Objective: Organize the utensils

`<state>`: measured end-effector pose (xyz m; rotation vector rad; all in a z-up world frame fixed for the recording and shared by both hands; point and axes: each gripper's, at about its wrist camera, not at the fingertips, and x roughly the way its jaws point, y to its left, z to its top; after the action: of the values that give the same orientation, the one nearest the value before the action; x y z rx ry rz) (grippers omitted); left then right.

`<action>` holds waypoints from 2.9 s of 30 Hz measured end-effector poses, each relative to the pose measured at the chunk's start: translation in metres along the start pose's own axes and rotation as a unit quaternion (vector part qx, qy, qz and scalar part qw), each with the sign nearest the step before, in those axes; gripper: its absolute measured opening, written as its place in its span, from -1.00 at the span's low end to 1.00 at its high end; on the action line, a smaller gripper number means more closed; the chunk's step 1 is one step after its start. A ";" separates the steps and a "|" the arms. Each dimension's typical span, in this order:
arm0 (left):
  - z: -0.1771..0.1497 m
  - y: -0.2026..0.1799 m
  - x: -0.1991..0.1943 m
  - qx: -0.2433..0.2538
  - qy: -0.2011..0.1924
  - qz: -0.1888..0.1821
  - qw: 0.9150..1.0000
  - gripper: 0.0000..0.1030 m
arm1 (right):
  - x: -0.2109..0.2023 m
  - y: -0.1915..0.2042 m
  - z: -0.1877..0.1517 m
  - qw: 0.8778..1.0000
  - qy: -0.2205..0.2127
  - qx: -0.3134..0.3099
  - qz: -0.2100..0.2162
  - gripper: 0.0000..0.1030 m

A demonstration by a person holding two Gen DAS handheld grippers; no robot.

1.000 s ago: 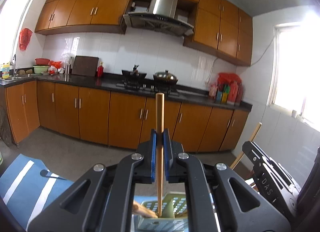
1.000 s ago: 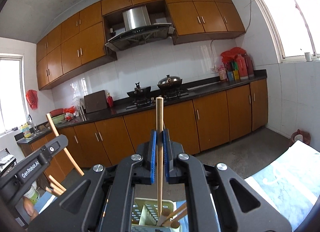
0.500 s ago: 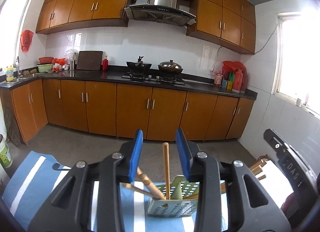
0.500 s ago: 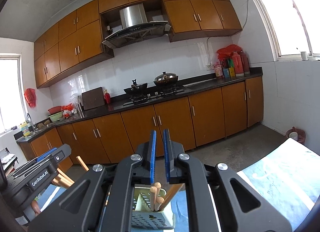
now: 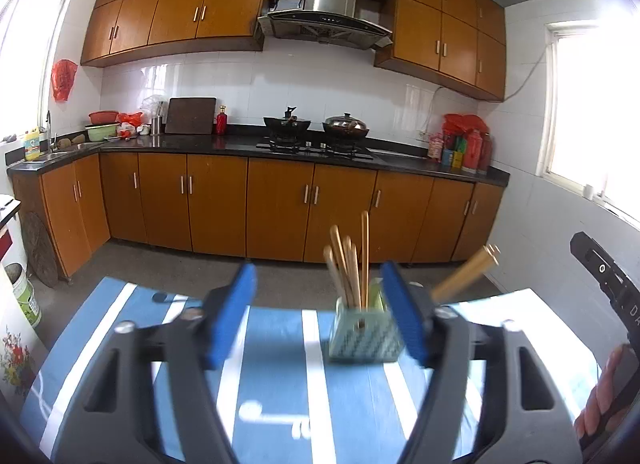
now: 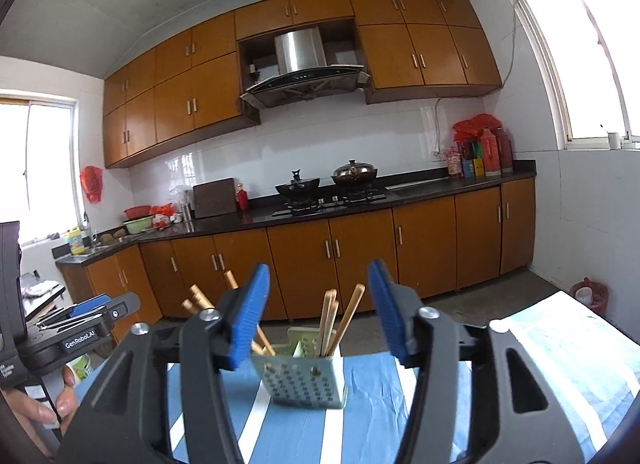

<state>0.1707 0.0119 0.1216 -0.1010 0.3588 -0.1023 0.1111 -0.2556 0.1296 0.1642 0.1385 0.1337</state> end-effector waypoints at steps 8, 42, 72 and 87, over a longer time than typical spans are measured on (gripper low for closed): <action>-0.058 0.008 -0.069 0.012 -0.017 0.012 1.000 0.91 | -0.050 0.011 -0.040 0.999 0.006 -0.035 0.000 0.97; -0.189 -0.004 -0.099 0.041 0.011 0.059 0.997 0.92 | -0.085 0.028 -0.164 0.990 0.115 -0.067 -0.038 0.97; -0.194 -0.008 -0.096 0.038 0.019 0.061 0.997 0.92 | -0.082 0.018 -0.168 0.989 0.128 -0.058 -0.041 0.97; -0.194 -0.008 -0.095 0.038 0.019 0.061 0.997 0.92 | -0.081 0.019 -0.168 0.989 0.129 -0.058 -0.041 0.97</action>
<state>0.0123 -0.0008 -0.0256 -0.0014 0.3986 0.0035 0.0041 -0.2233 -0.0215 0.0246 0.3946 0.0805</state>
